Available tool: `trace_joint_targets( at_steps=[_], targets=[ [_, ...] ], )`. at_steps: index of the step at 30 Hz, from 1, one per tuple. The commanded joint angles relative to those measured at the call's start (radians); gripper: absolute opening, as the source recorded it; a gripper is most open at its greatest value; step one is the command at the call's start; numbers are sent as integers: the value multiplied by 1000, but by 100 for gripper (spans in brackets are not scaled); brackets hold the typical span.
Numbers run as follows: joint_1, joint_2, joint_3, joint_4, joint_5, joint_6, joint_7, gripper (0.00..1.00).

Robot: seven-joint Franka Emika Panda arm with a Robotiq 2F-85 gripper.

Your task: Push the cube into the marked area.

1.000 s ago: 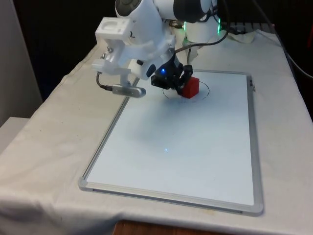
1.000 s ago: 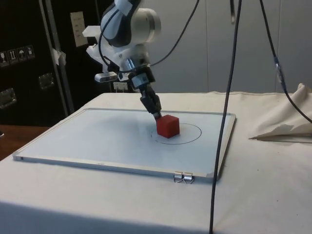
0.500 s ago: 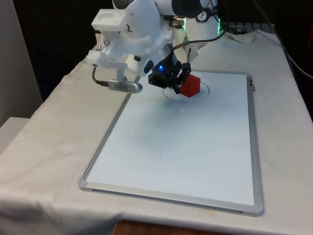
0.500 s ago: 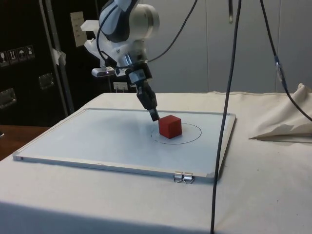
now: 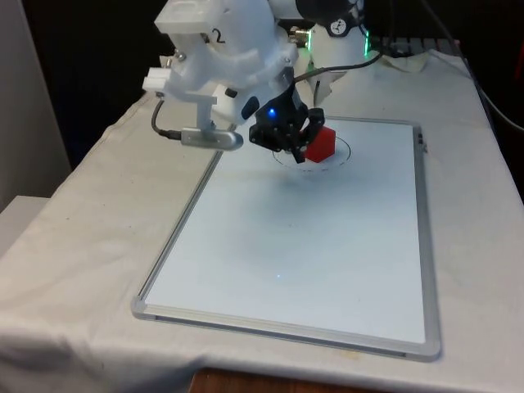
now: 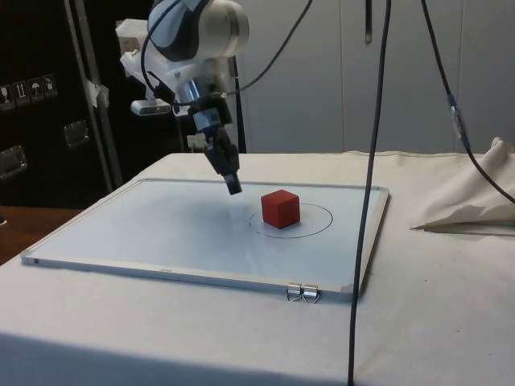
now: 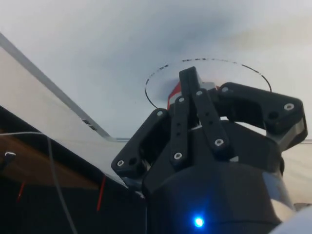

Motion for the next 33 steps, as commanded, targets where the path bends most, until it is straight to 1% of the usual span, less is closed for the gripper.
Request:
trace_joint_targets(
  at_steps=[1, 4, 5, 6, 12, 13, 14, 15, 21, 22, 23, 25, 30, 31, 32, 33],
  targets=[
    [7, -8, -3, -4, 1, 11, 15, 0],
    [9, -16, -2, -2, 0, 15, 33, 0],
    [5, -12, 1, 1, 0, 7, 25, 0],
    [10, -19, -2, -2, -1, 17, 39, 0],
    [14, -46, -3, -6, -6, 17, 73, 0],
    [14, -50, -3, -6, -7, 17, 77, 0],
    [9, -44, 1, 0, -3, 10, 70, 0],
    [15, -54, -3, -7, -8, 18, 82, 0],
    [19, -77, -4, -10, -11, 23, 108, 0],
    [12, -67, 1, -1, -5, 10, 97, 0],
    [20, -84, -4, -12, -13, 26, 114, 0],
    [20, -86, -4, -13, -14, 27, 116, 0],
    [26, -103, -4, -23, -18, 47, 133, 0],
    [18, -92, 1, -8, -12, 22, 125, 0],
    [29, -109, -4, -31, -20, 59, 138, 0],
    [30, -113, -3, -35, -21, 65, 140, 0]
  ],
)
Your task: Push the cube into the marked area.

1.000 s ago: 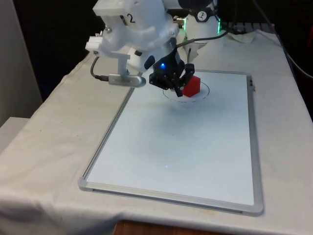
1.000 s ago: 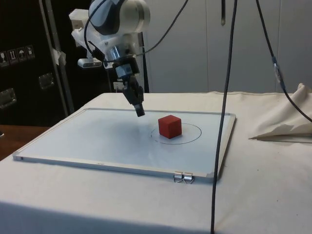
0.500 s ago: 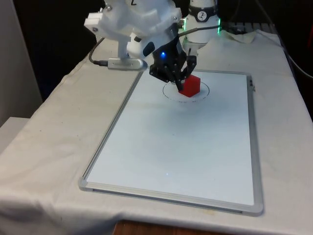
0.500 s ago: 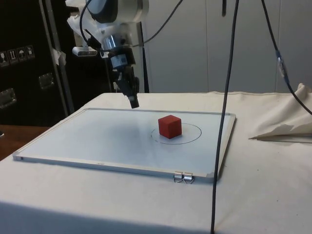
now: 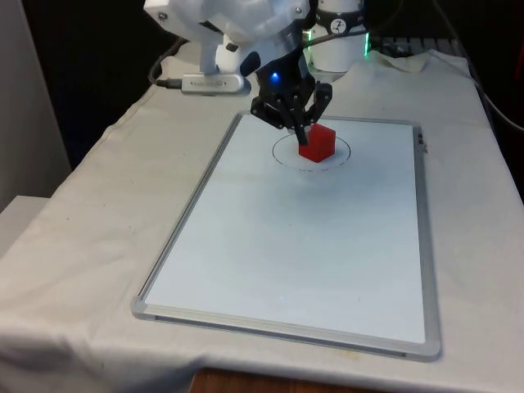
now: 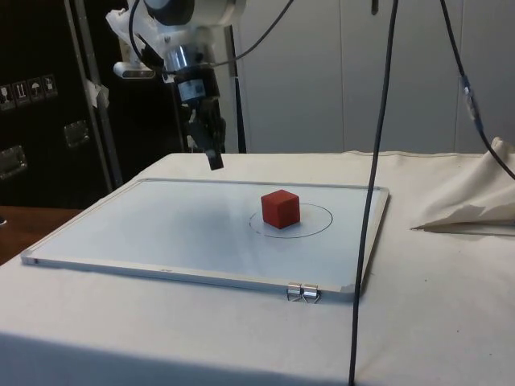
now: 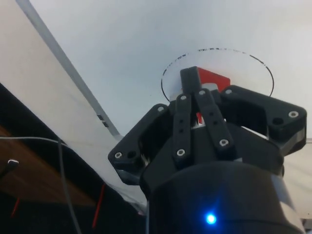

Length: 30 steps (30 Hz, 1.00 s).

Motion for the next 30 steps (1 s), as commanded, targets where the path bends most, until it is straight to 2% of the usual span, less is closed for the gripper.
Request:
trace_joint_targets(
  at_steps=[1, 6, 7, 8, 9, 14, 15, 16, 23, 24, 25, 30],
  targets=[
    [9, -14, -4, -18, -7, 29, 10, 0],
    [16, -34, -1, -47, -14, 73, 21, 0],
    [7, -23, 3, -32, -7, 46, 10, 0],
    [16, -34, -1, -47, -14, 73, 21, 0],
    [19, -40, -1, -55, -16, 87, 24, 0],
    [27, -49, 1, -69, -27, 129, 44, 0],
    [20, -43, 6, -60, -23, 112, 37, 0],
    [28, -50, 2, -71, -30, 137, 48, 0],
    [34, -51, 6, -84, -55, 200, 82, 0],
    [25, -46, 12, -74, -46, 177, 69, 0],
    [34, -51, 7, -86, -59, 208, 86, 0],
    [37, -53, 13, -95, -82, 251, 117, 0]
  ],
)
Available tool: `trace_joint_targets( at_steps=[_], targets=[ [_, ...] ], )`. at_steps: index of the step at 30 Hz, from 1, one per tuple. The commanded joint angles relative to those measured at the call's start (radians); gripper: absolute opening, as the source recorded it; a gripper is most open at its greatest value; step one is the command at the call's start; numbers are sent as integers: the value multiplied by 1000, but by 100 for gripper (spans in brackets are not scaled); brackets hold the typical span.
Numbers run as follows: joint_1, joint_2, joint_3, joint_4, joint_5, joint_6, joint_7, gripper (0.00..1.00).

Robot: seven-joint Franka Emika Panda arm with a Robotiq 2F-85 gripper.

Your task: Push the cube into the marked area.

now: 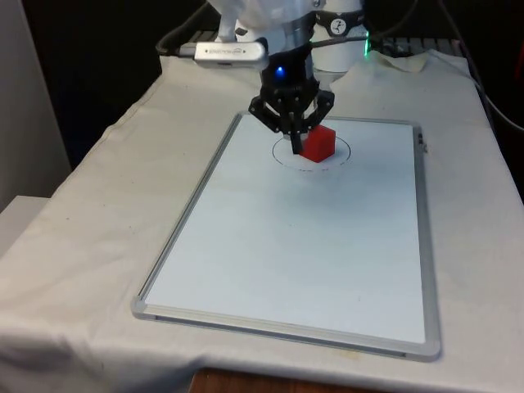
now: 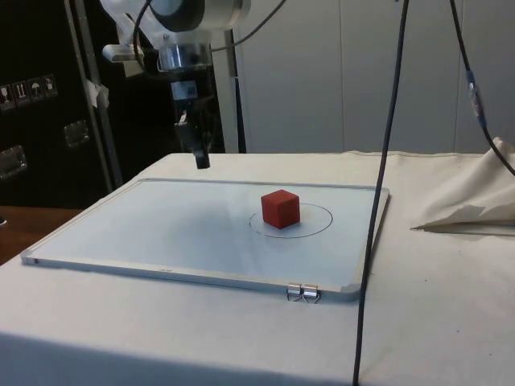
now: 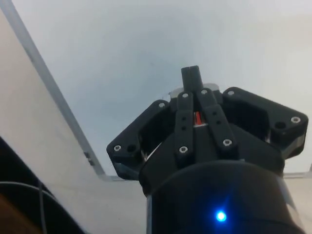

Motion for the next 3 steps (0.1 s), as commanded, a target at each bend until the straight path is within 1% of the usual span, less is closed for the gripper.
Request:
trace_joint_targets(
  at_steps=[1, 2, 3],
  targets=[
    [10, -7, -3, -11, -11, 23, 17, 0],
    [9, -9, -2, -12, -13, 27, 19, 0],
    [1, -1, 4, -1, -7, 10, 10, 0]
  ],
)
